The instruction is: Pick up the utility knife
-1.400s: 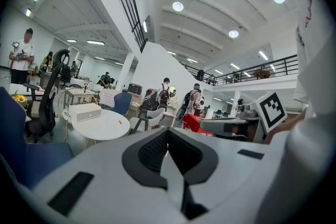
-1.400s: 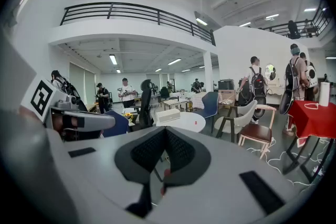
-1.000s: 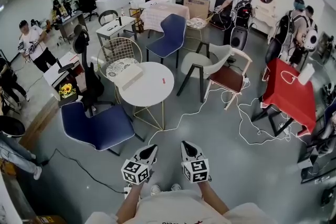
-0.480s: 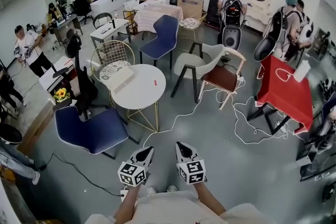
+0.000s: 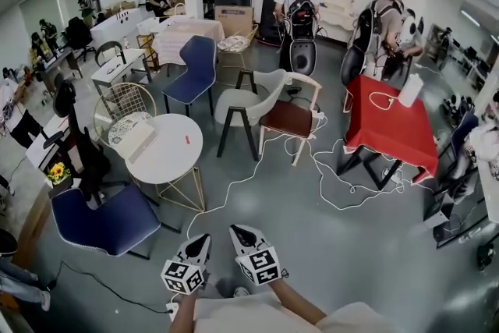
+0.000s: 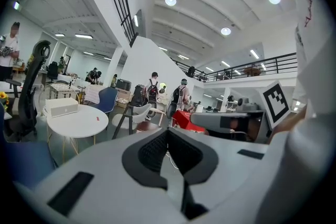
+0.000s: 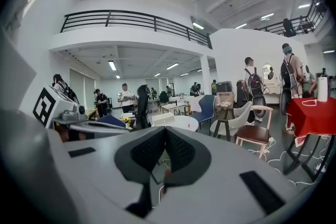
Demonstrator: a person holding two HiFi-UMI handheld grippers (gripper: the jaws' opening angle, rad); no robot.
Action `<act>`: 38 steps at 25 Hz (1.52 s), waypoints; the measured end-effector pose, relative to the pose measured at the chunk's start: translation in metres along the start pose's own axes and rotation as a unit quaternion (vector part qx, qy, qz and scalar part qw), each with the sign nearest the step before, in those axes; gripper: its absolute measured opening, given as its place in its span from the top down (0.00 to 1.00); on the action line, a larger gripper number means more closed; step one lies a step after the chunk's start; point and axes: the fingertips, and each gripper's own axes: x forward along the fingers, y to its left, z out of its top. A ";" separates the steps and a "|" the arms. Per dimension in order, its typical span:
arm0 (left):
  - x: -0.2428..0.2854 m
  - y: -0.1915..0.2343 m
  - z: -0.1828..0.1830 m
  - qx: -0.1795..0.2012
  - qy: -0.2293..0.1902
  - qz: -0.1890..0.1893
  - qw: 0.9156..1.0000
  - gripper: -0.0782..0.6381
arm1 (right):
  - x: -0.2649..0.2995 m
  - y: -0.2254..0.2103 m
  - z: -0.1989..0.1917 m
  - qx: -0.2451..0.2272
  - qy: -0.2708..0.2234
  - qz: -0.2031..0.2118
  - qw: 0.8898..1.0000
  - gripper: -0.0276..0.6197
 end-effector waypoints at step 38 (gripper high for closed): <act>0.094 0.177 0.016 -0.044 0.000 0.010 0.999 0.87 | 0.191 -0.050 0.000 -0.015 0.050 0.000 0.999 0.93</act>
